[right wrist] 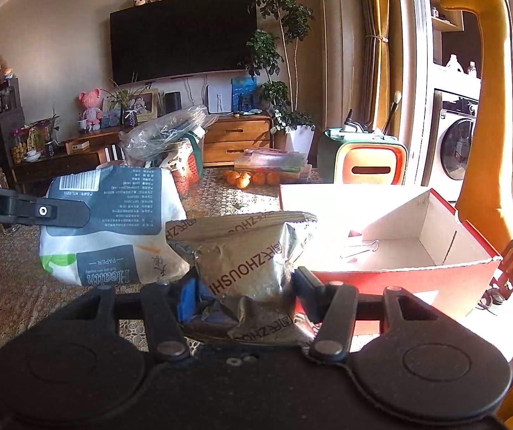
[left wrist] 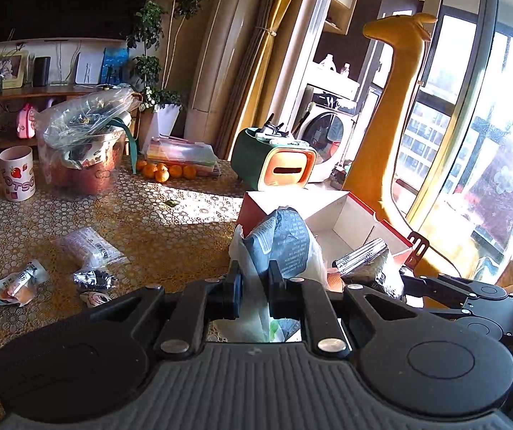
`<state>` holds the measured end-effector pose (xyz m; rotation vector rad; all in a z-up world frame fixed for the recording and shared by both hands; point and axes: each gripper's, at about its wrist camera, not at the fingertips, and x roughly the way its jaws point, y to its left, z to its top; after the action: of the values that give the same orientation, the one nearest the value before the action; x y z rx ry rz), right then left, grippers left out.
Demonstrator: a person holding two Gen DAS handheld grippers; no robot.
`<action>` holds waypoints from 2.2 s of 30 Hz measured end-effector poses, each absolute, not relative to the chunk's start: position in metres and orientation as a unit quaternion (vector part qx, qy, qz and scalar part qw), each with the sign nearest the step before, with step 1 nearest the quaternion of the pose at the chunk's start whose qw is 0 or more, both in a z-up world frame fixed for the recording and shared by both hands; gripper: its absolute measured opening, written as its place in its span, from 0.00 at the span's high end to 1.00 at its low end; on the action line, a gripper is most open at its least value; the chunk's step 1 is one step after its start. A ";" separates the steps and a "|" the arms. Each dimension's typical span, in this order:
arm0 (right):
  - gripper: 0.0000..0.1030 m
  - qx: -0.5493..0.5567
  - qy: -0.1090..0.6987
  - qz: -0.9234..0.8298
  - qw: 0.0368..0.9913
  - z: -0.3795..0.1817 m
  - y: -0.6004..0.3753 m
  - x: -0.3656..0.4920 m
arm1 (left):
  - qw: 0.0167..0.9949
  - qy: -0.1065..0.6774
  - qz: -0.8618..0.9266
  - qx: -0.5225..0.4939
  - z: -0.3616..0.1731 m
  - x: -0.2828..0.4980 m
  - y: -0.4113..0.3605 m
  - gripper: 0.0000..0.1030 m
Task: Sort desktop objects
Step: 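Lift and carry both bags with both tools over the red box, then lower the blue-grey bag and open the left tool while the right tool releases the foil bag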
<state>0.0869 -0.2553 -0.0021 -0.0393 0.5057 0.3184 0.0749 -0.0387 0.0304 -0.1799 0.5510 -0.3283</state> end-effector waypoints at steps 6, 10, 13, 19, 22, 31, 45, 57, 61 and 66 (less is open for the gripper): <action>0.47 -0.011 0.248 0.138 0.959 0.003 -0.285 0.094 | 0.941 0.269 -0.188 -0.076 0.035 0.090 -0.072 0.88; 0.47 -0.016 0.242 0.128 0.962 0.006 -0.301 0.101 | 0.939 0.267 -0.207 -0.059 0.039 0.100 -0.096 0.88; 0.47 -0.016 0.240 0.119 0.963 0.008 -0.315 0.108 | 0.939 0.264 -0.216 -0.048 0.042 0.110 -0.112 0.88; 0.47 -0.011 0.238 0.099 0.966 0.010 -0.343 0.129 | 0.937 0.263 -0.229 -0.035 0.043 0.132 -0.141 0.88; 0.47 -0.009 0.239 0.092 0.967 0.010 -0.355 0.141 | 0.936 0.264 -0.232 -0.032 0.043 0.144 -0.152 0.88; 0.47 0.004 0.257 0.083 0.963 0.006 -0.386 0.187 | 0.935 0.275 -0.225 -0.002 0.035 0.186 -0.183 0.88; 0.47 -0.012 0.335 0.068 0.940 -0.026 -0.401 0.272 | 0.918 0.339 -0.199 0.052 -0.010 0.249 -0.222 0.88; 0.47 -0.032 0.414 0.078 0.906 -0.055 -0.393 0.309 | 0.895 0.394 -0.199 0.072 -0.036 0.265 -0.242 0.88; 0.47 -0.029 0.432 0.079 0.898 -0.061 -0.395 0.312 | 0.885 0.412 -0.203 0.075 -0.042 0.270 -0.244 0.88; 0.47 -0.039 0.441 0.079 0.893 -0.065 -0.393 0.312 | 0.876 0.426 -0.206 0.087 -0.045 0.276 -0.249 0.88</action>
<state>0.3123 -0.3933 -0.0647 -0.0815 0.9147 0.1634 0.2763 -0.2494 -0.0454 0.1823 0.8900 -0.4305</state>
